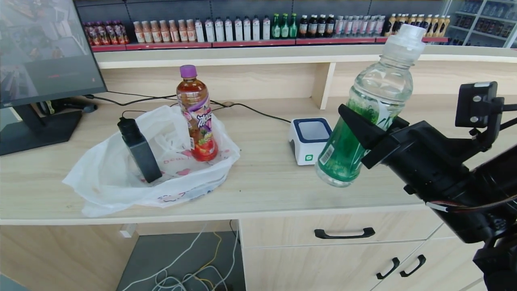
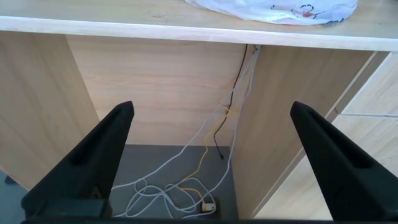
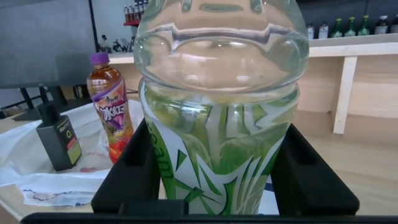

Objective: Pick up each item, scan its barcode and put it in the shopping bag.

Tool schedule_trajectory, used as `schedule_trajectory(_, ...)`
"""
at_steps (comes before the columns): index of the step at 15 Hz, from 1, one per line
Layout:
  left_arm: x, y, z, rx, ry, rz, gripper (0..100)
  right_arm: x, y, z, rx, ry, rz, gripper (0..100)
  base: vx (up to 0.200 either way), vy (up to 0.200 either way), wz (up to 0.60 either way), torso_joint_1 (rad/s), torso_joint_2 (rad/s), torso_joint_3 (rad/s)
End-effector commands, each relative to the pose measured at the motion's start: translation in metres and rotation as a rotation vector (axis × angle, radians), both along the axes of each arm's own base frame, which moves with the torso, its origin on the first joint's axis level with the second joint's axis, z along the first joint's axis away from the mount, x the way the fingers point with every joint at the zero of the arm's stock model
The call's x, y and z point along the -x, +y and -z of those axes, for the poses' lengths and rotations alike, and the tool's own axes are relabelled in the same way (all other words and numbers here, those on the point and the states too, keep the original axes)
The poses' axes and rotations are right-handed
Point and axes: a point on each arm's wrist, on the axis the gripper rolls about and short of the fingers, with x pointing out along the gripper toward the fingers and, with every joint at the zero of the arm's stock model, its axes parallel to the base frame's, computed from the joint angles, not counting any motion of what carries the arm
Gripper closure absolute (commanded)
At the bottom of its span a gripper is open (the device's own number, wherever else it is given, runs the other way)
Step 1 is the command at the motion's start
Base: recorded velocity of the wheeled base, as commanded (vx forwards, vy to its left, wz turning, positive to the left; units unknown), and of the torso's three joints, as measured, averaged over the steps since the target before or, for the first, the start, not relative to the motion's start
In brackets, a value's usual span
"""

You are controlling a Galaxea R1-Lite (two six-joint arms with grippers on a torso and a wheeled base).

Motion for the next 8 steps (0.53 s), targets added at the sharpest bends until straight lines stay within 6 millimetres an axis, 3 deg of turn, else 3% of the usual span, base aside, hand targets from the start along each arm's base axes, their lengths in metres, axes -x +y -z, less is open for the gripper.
schedule_trajectory(1,0.0000,0.0000,0.0000,0.000,0.000,0.000,0,0.0084,-0.0056,0.0035,0.000,0.020,-0.005,100,0.000,0.000,0.00,0.000,0.00,0.000)
schedule_trajectory(8,0.0000,0.0000,0.0000,0.000,0.000,0.000,0,0.0100,-0.0032,0.0035,0.064,-0.022,0.010,100,0.000,0.000,0.00,0.000,0.00,0.000)
